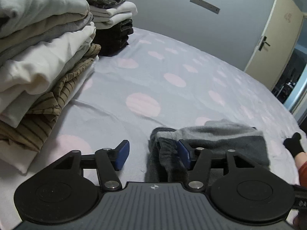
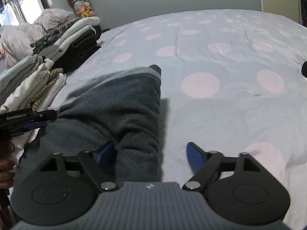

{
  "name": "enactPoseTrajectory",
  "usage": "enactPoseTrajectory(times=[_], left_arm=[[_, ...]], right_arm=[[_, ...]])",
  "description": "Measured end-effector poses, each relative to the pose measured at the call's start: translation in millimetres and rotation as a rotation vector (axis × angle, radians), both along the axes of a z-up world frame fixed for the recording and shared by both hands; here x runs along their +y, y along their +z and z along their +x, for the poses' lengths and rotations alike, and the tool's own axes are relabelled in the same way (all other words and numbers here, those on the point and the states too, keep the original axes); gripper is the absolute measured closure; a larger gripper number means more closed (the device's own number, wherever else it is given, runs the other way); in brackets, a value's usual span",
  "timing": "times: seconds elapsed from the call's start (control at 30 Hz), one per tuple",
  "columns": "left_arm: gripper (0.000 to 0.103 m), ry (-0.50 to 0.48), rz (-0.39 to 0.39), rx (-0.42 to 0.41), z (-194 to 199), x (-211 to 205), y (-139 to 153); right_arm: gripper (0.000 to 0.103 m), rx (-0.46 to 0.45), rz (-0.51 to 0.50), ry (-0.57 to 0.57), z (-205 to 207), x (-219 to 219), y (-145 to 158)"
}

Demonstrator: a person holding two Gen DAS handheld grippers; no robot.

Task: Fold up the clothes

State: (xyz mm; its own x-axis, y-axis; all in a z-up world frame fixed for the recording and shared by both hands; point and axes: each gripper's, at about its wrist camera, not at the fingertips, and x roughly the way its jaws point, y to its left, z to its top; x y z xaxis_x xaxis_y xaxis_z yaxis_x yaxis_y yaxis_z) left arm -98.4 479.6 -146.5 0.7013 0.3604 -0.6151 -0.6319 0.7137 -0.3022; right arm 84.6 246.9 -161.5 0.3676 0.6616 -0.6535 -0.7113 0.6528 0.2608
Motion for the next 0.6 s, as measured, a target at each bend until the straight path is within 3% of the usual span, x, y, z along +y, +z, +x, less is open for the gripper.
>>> enactPoseTrajectory(times=[0.17, 0.27, 0.33, 0.5, 0.6], left_arm=[[0.026, -0.032, -0.045, -0.036, -6.8, -1.3, 4.3], [0.026, -0.024, -0.079, -0.002, -0.3, 5.3, -2.5], [0.026, -0.02, -0.148, 0.017, 4.9, 14.3, -12.2], [0.026, -0.009, -0.249, -0.016, 8.8, 26.0, -29.9], [0.029, -0.019, -0.254, -0.021, 11.3, 27.2, -32.4]], right_arm=[[0.01, -0.149, 0.066, -0.133, -14.1, -7.4, 16.6], [0.01, -0.103, 0.099, -0.083, -9.0, -3.5, 24.0], [0.01, -0.076, 0.098, -0.048, -4.3, 2.5, 25.6], [0.01, 0.023, 0.057, 0.01, 15.0, 22.3, 17.6], [0.011, 0.07, 0.03, 0.022, 24.1, 34.3, 6.0]])
